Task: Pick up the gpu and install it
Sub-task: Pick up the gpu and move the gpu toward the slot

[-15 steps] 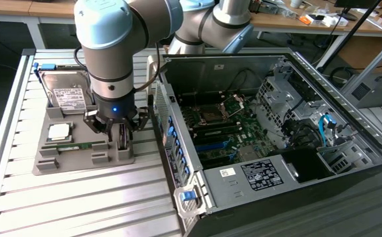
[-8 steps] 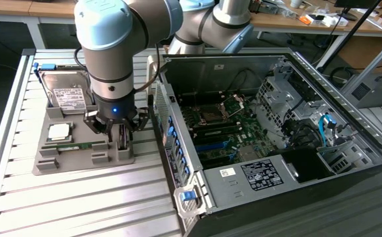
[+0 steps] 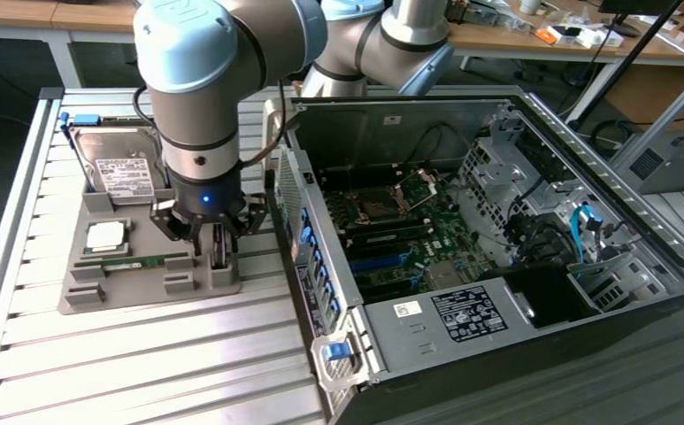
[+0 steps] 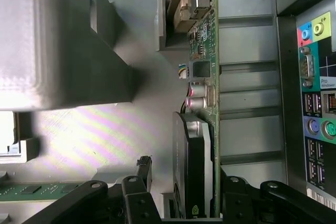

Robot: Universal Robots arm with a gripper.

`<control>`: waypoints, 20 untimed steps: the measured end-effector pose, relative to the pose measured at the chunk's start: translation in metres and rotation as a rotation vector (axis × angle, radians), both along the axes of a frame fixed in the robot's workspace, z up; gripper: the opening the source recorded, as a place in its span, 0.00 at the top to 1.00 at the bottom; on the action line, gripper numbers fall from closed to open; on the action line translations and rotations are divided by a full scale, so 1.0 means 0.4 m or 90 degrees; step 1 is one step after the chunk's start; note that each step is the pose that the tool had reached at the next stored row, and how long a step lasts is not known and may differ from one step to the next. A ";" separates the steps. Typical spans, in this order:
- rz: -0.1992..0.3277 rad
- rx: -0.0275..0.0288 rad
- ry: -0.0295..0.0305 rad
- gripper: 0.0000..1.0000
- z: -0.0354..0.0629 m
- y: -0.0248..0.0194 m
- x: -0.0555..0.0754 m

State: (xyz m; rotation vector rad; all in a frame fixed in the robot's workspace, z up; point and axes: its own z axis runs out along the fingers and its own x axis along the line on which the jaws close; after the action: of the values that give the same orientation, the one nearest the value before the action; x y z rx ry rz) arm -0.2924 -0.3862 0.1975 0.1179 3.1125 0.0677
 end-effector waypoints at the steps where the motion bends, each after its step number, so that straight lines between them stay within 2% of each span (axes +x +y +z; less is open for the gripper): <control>1: 0.000 0.0000 0.0000 0.46 -0.001 0.000 0.000; 20: 0.000 -0.0001 0.0001 0.46 -0.017 0.000 0.000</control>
State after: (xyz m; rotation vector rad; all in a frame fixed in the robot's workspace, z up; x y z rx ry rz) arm -0.2924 -0.3863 0.1908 0.1179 3.1126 0.0675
